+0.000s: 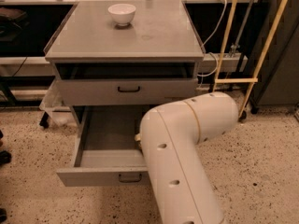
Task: Pick orange can from middle drawer and place on counter
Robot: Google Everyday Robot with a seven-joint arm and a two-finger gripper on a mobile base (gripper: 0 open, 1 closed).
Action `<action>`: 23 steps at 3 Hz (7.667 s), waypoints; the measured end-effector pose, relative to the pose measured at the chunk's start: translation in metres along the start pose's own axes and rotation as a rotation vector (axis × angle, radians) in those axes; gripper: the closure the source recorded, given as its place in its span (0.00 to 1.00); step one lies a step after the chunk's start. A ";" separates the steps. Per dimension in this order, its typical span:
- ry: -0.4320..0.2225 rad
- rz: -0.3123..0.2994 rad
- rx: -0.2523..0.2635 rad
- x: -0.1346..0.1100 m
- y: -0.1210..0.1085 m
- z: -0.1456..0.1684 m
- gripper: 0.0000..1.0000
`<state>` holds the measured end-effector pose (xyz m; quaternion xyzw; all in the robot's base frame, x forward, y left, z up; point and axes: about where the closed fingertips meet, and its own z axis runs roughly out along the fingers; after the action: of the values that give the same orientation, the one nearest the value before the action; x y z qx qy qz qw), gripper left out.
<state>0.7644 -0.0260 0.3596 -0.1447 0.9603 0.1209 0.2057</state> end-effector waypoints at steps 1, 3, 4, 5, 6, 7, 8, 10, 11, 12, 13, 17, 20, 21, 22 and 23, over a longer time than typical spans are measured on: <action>0.030 0.007 -0.013 0.009 -0.003 -0.003 0.00; 0.050 0.048 -0.008 0.024 0.013 -0.005 0.00; 0.090 0.114 -0.031 0.050 0.032 -0.003 0.00; 0.094 0.116 -0.031 0.052 0.032 -0.003 0.00; 0.123 0.142 -0.029 0.064 0.025 -0.003 0.00; 0.123 0.142 -0.029 0.063 0.026 -0.006 0.00; 0.123 0.142 -0.029 0.063 0.026 -0.006 0.19; 0.123 0.141 -0.029 0.059 0.027 -0.014 0.65; 0.123 0.141 -0.029 0.057 0.028 -0.018 0.89; 0.070 0.139 0.007 0.051 0.034 -0.037 1.00; -0.101 0.222 0.091 -0.006 0.053 -0.097 1.00; -0.648 0.564 0.356 -0.078 0.010 -0.321 1.00; -1.136 0.702 0.490 -0.189 -0.048 -0.528 1.00; -1.234 0.735 0.530 -0.231 -0.040 -0.594 1.00; -1.268 0.700 0.550 -0.274 -0.012 -0.631 1.00; -1.251 0.707 0.530 -0.309 0.002 -0.633 1.00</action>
Offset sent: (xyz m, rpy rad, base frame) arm -0.0085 -0.0078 -0.0016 0.0043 0.0356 0.0039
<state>0.8053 -0.1381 1.0536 0.3207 0.6509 0.0044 0.6881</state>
